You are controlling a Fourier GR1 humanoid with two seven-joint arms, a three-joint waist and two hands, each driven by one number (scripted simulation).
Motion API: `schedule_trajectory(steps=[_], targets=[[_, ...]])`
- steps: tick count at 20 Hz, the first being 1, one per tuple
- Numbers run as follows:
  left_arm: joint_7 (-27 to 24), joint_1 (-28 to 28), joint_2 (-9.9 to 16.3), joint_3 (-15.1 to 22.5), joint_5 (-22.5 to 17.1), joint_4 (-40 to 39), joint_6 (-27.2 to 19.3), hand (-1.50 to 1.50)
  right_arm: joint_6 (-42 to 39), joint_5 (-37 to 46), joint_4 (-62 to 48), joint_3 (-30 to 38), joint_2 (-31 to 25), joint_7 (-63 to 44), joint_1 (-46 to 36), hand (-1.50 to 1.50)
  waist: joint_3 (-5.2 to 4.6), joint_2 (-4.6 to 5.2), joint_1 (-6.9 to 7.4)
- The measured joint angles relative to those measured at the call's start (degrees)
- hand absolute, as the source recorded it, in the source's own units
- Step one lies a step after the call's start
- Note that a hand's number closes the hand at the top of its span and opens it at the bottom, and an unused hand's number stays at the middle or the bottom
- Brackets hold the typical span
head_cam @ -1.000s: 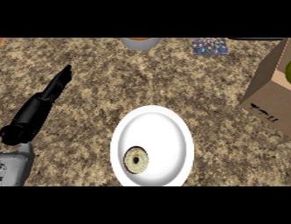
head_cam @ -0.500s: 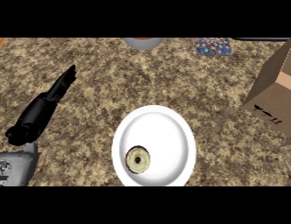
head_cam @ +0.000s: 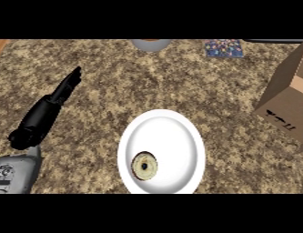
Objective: Pick the pear from the plate and place it in the cardboard box
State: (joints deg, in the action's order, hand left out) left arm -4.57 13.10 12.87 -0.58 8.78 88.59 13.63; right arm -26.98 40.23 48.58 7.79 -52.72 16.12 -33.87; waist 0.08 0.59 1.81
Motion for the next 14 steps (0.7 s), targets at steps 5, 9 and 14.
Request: schedule_trajectory(steps=[5,9,14], targets=[[1.3,0.6,0.1,-0.6,-0.7,0.7,0.5,0.00,-3.0,0.7,-7.6,-1.5,-2.0,11.6,-2.7,-1.50,0.02,-0.09,-0.17],[1.3,0.7,0.2,-1.2,-0.8,0.0,0.5,0.00,-2.1,-4.8,-11.0,3.7,0.6,16.3,-4.9,-1.50,0.07,-0.19,-0.55],[1.5,0.5,0.0,-1.1,-0.6,0.0,0.3,0.00,-5.4,-18.4,-18.4,16.2,4.0,13.1,-9.5,-1.50,0.09,-0.42,-1.01]])
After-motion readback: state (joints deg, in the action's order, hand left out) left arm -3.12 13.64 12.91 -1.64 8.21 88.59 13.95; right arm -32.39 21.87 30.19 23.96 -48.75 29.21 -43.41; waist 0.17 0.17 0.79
